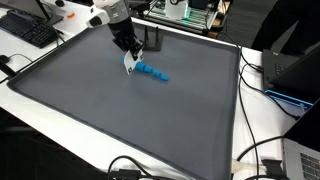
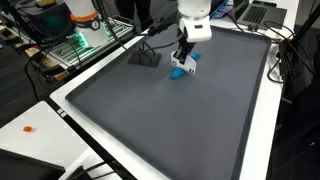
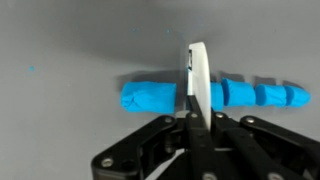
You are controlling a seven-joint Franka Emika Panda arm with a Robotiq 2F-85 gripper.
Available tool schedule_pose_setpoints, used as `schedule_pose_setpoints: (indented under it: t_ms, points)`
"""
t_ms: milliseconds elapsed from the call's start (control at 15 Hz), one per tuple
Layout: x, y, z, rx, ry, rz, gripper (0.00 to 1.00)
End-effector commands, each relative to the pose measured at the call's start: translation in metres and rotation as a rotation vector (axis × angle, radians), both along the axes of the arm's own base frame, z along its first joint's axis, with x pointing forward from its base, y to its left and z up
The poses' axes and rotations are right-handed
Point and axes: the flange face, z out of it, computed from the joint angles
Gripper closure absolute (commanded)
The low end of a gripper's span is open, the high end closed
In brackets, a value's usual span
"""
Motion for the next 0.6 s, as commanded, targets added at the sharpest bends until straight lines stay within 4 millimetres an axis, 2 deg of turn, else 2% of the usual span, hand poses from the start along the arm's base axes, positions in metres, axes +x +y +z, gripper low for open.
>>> schedule_pose_setpoints:
  t_ms: [0, 200, 533]
  points:
    - [-0.007, -0.005, 0.023, -0.007, 0.017, -0.120, 0.99]
    - [-0.013, -0.007, 0.042, 0.008, 0.037, -0.234, 0.99]
    - [-0.039, 0.000, 0.067, 0.103, 0.098, -0.389, 0.99]
